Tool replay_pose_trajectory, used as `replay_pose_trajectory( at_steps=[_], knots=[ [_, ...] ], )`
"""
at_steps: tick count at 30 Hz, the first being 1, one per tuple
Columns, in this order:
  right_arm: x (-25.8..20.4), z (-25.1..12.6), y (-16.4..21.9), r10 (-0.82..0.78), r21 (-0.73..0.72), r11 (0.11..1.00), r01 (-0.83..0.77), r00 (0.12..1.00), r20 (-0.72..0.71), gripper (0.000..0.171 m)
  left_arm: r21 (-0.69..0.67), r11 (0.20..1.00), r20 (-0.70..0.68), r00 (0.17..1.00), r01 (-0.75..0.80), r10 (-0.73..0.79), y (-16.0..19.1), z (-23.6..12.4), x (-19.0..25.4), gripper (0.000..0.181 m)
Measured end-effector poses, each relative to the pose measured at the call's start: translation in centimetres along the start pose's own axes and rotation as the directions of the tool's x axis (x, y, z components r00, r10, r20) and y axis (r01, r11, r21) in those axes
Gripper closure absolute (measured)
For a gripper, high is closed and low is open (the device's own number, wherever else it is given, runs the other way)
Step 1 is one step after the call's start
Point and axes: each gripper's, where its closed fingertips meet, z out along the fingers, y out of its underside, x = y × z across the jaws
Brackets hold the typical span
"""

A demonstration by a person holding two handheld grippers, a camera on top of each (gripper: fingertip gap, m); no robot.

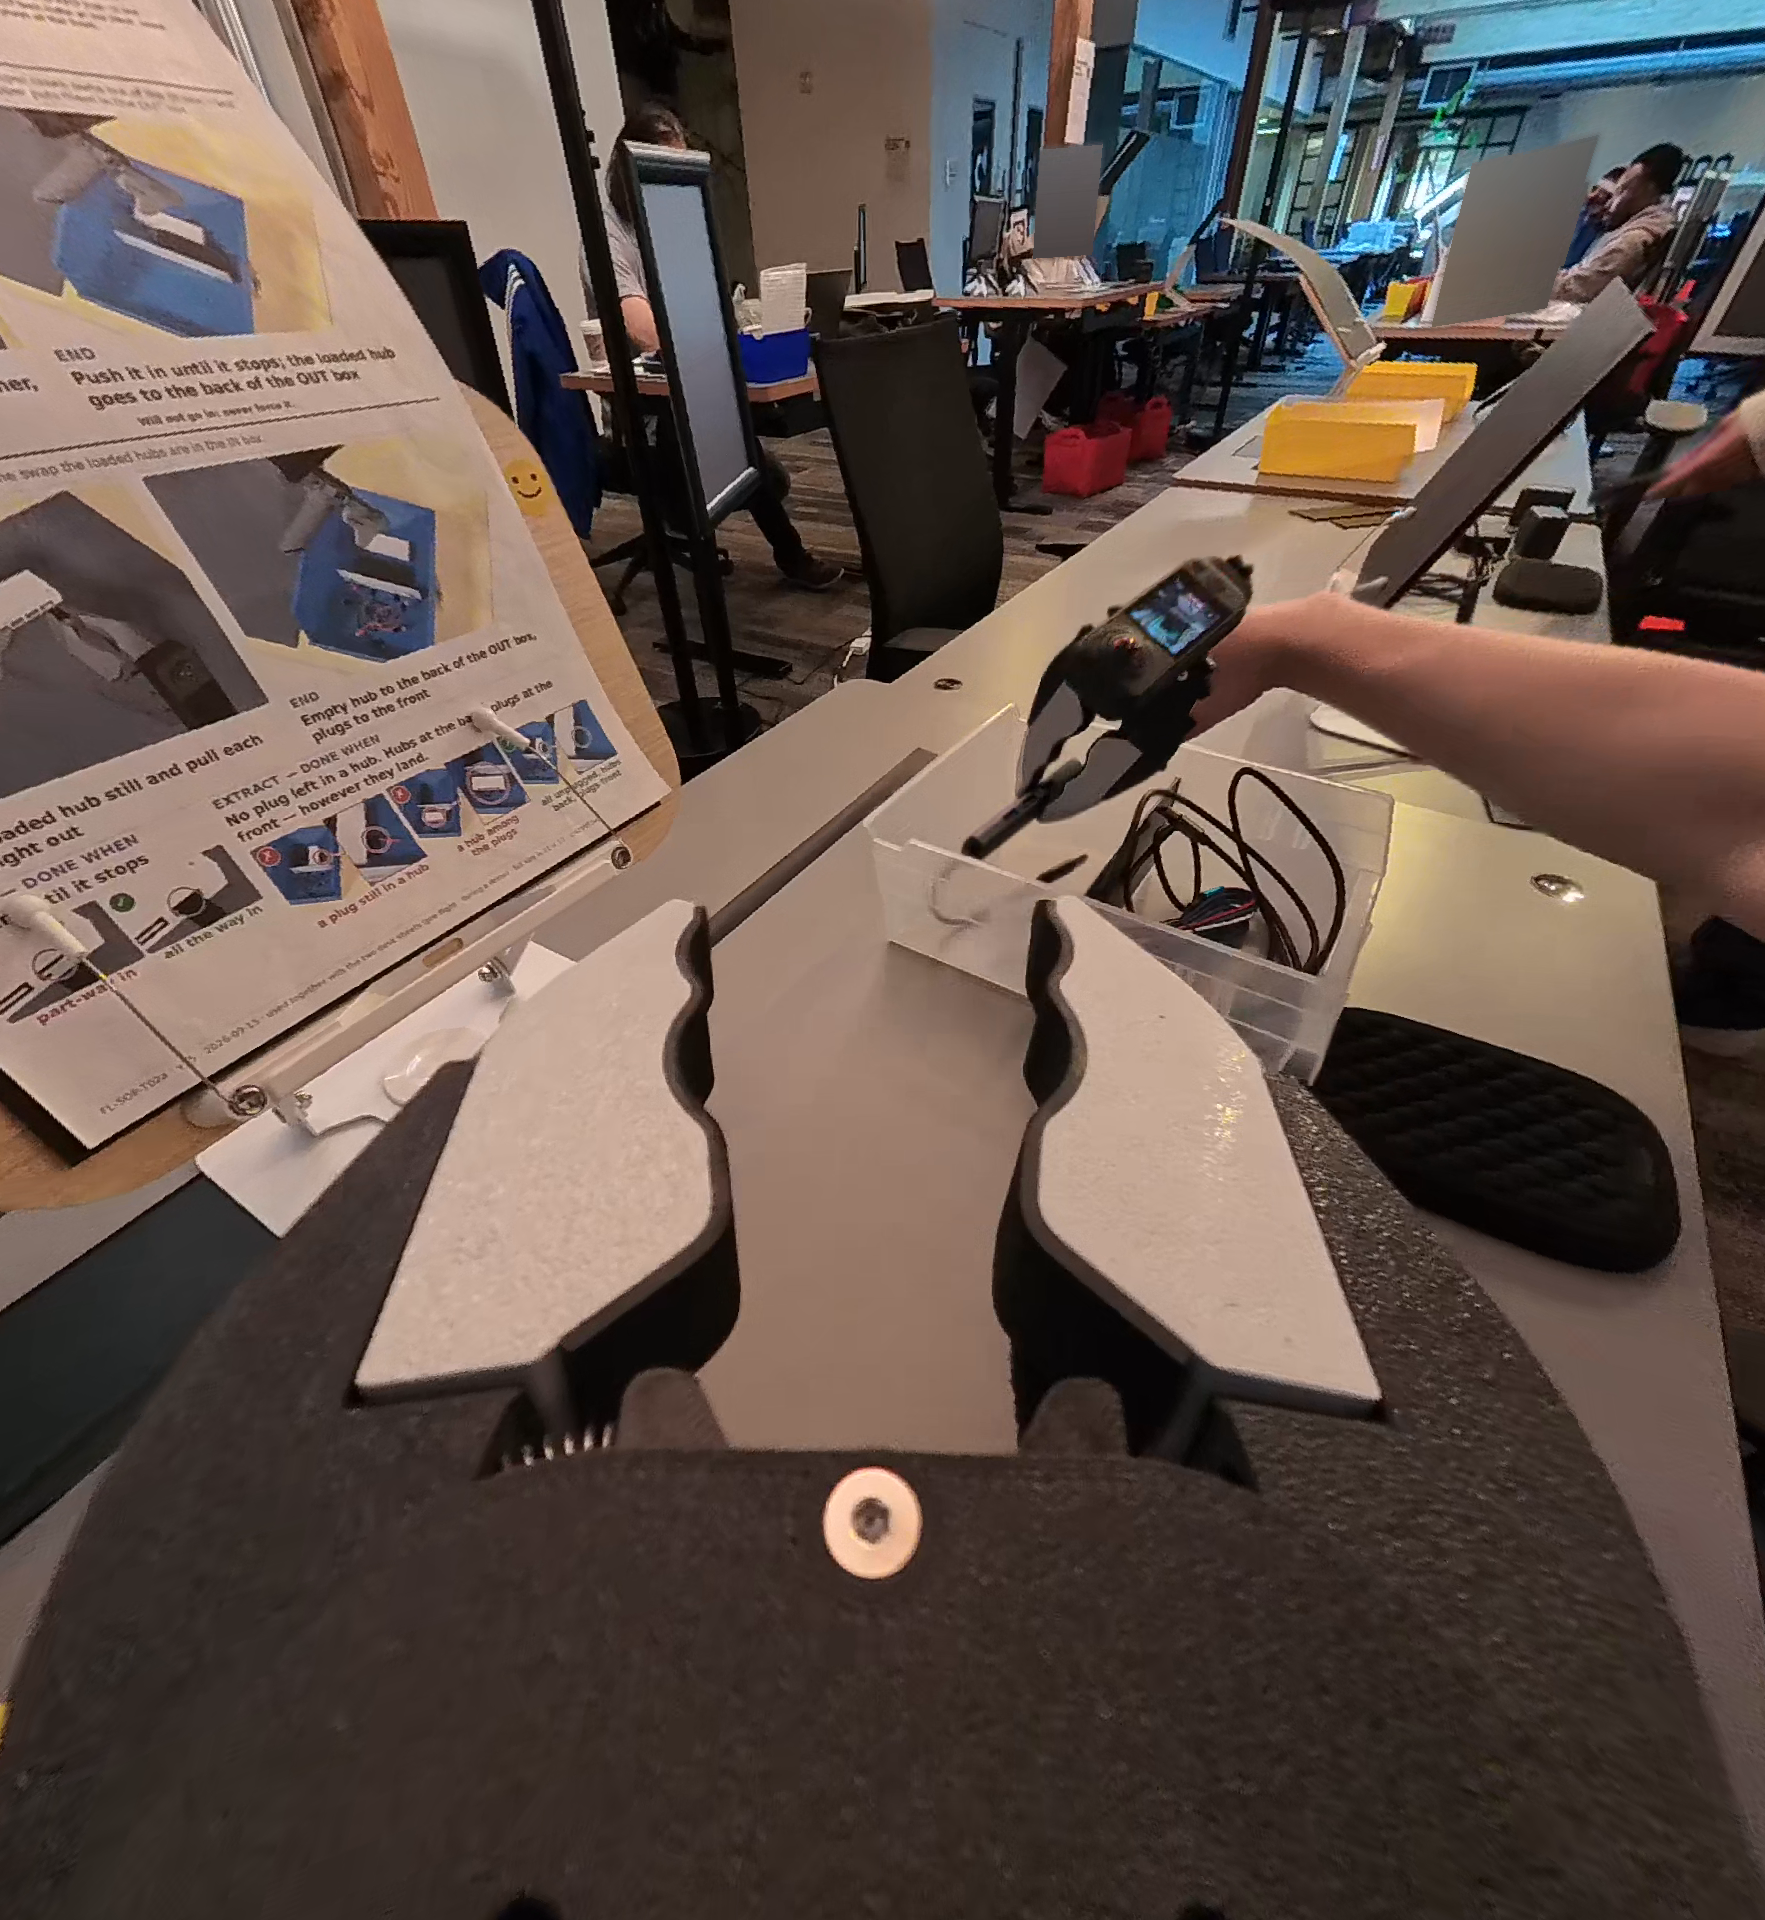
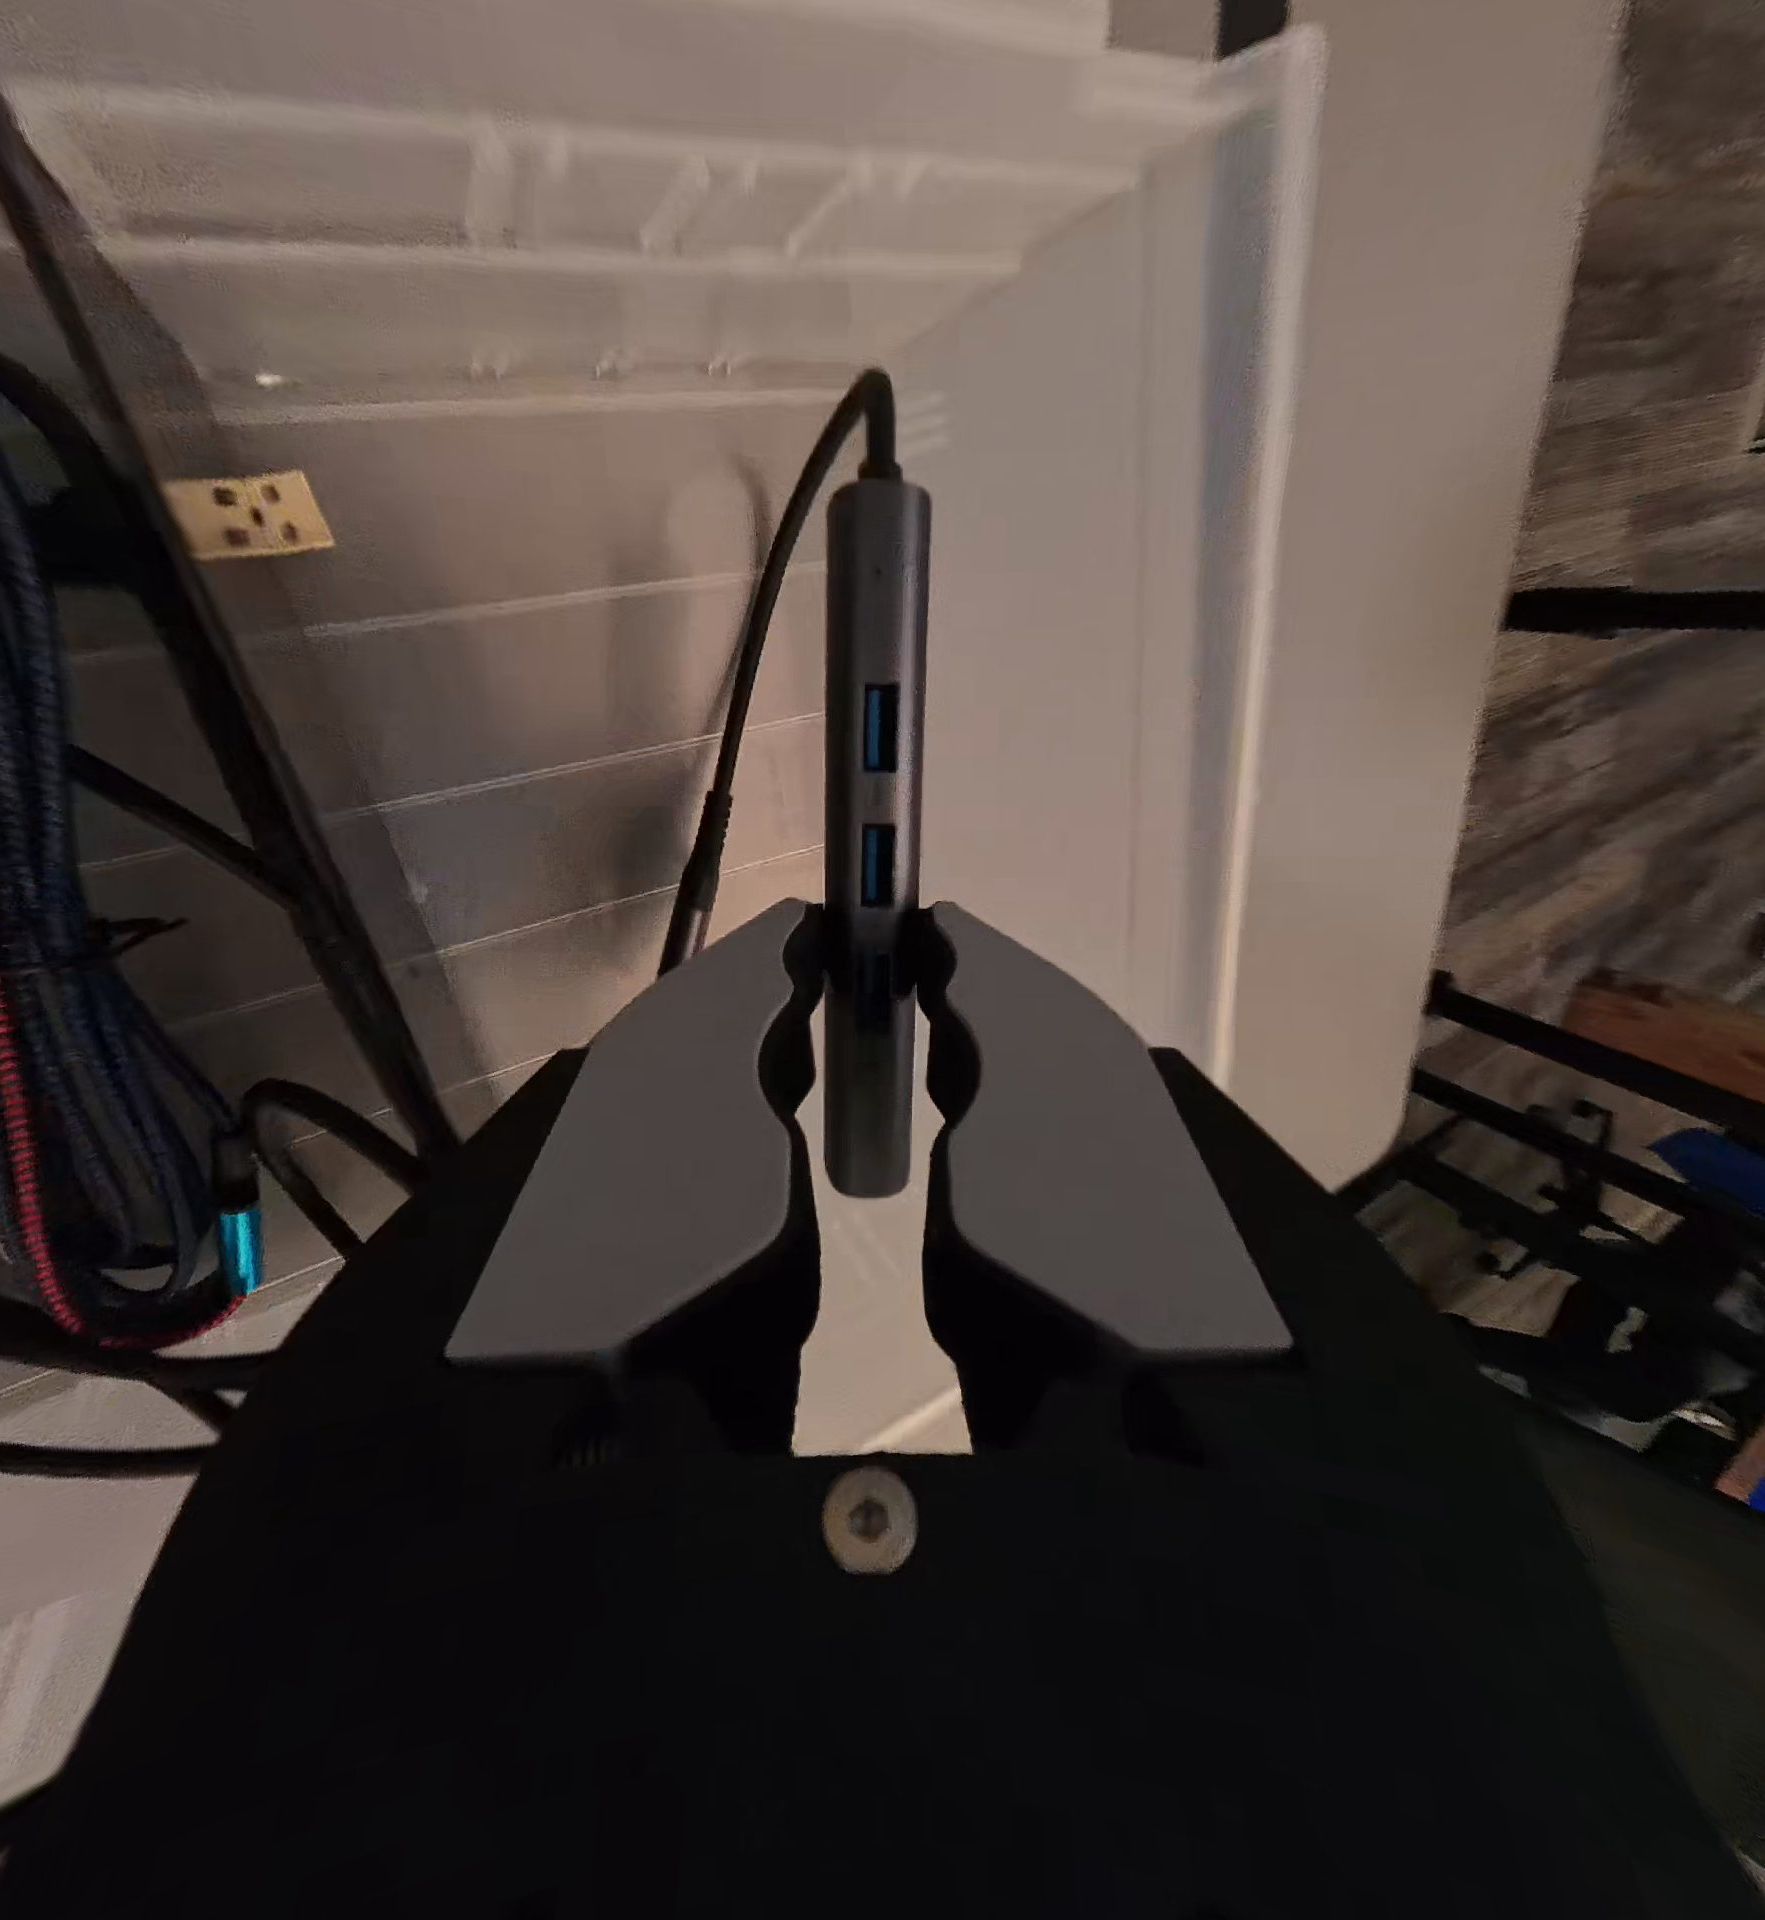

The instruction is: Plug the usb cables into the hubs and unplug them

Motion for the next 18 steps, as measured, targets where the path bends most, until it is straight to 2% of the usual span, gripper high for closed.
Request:
replay_pose_trajectory(
  at_steps=[6, 9, 12, 14, 16, 18],
  knots=[
    [-0.4, 2.4, 1.8, 0.057, -0.040, 0.998, -0.055, 0.997, 0.048, 0.147, -0.030, 0.999, 0.008, 0.999, 0.036, -0.036, 1.1, 0.8, -1.1, 0.121],
    [-0.3, 1.2, 2.2, 0.042, -0.062, 0.997, -0.039, 0.998, 0.053, 0.147, -0.015, 0.999, 0.031, 0.999, 0.038, -0.038, 0.8, 0.2, -1.9, 0.120],
    [0.7, -1.8, 1.4, 0.014, -0.065, 0.998, -0.013, 1.000, 0.008, 0.147, 0.016, 0.999, 0.062, 0.998, 0.033, -0.034, -0.2, -1.2, -2.5, 0.120],
    [2.1, -5.1, -1.6, 0.002, 0.012, 1.000, -0.001, 0.996, -0.095, 0.147, 0.051, 0.998, 0.106, 0.994, 0.021, -0.027, -1.1, -2.9, -3.2, 0.120],
    [3.5, -9.9, -7.1, 0.056, 0.218, 0.976, -0.001, 0.967, -0.249, 0.147, 0.086, 0.996, 0.165, 0.986, 0.004, -0.018, -2.2, -5.0, -4.1, 0.120],
    [3.3, -15.3, -12.9, 0.155, 0.455, 0.891, 0.017, 0.928, -0.339, 0.148, 0.122, 0.992, 0.231, 0.973, -0.013, -0.016, -3.2, -7.5, -4.8, 0.120]
  ],
)
